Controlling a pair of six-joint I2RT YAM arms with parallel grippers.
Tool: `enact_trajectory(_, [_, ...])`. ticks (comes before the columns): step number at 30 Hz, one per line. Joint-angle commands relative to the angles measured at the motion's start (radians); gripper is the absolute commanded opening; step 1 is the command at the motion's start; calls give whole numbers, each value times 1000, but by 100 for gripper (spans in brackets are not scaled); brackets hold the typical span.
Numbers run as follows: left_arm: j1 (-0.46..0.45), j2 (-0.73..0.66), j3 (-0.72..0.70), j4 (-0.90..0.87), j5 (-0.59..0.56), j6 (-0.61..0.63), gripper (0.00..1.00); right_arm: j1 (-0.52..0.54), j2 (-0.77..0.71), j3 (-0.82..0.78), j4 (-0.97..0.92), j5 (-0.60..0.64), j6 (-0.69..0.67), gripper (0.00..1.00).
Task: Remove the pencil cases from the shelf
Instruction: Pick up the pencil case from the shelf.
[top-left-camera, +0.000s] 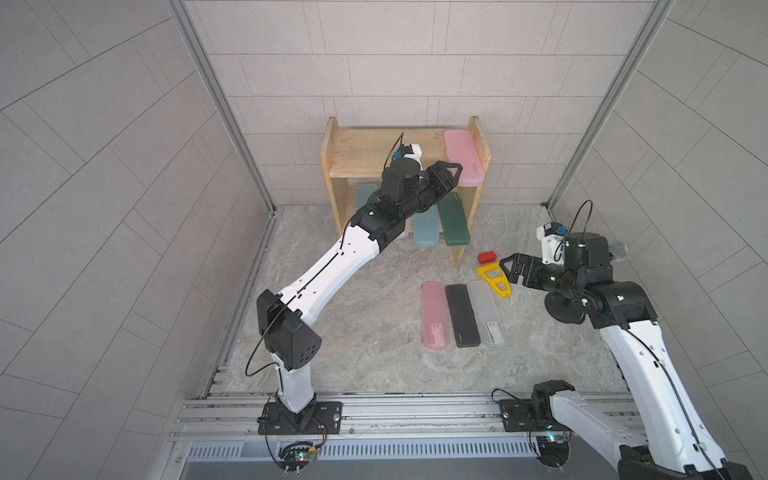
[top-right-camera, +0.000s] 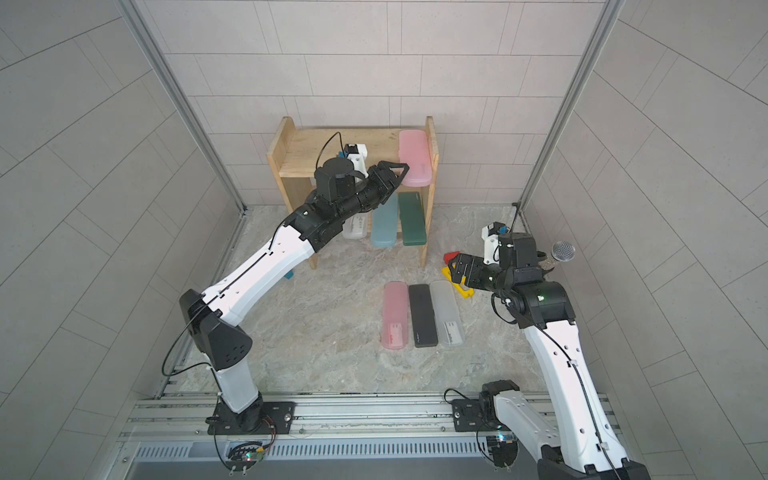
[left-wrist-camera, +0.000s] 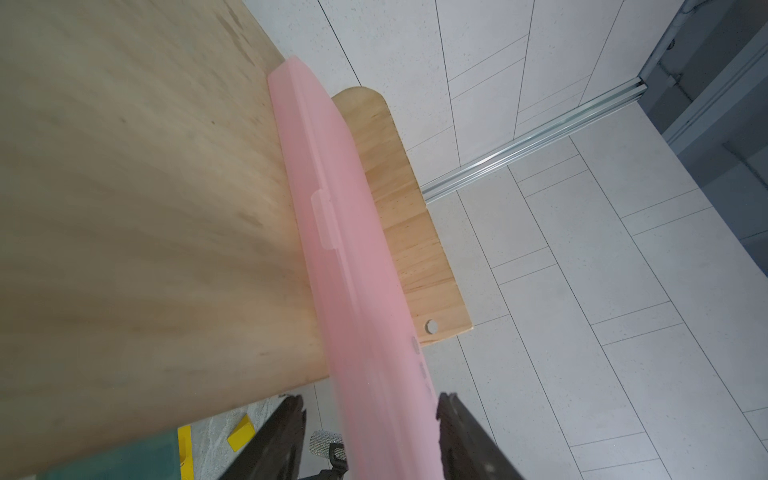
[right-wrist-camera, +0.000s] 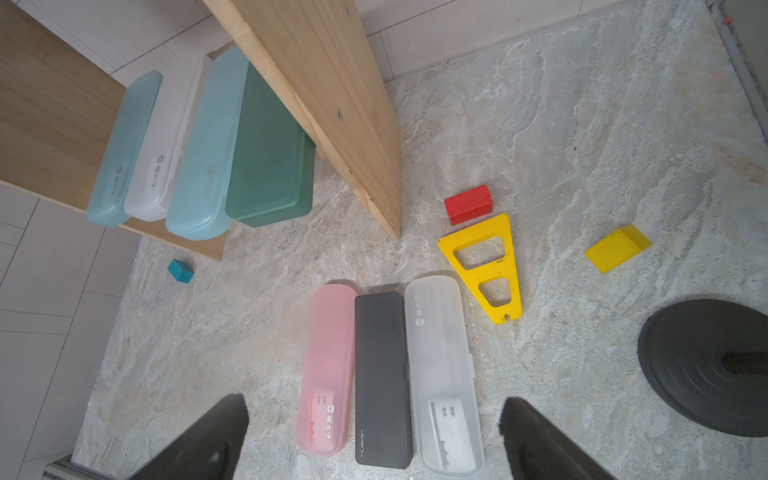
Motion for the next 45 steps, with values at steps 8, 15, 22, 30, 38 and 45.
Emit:
enact_trajectory(8, [1,-36,-5,72,75,-42,52,-5,-4,85,-60,28,-20,100])
enact_trajectory(15, [2,-44,-38,90,86,-60,41,-4,-1,91,-63,24,-18,100])
enact_trajectory(22, [2,-37,-40,96,98,-66,30,-3,13,110,-70,23,-17,100])
enact_trajectory(30, [30,-107,-100,79,75,-1,0,5,1,156,-70,18,-7,100])
enact_trajectory(38, [157,-432,-425,158,205,327,0,63,56,387,47,-101,129,100])
enact_trajectory(45, [159,-786,-786,123,217,641,0,407,213,535,192,68,194,100])
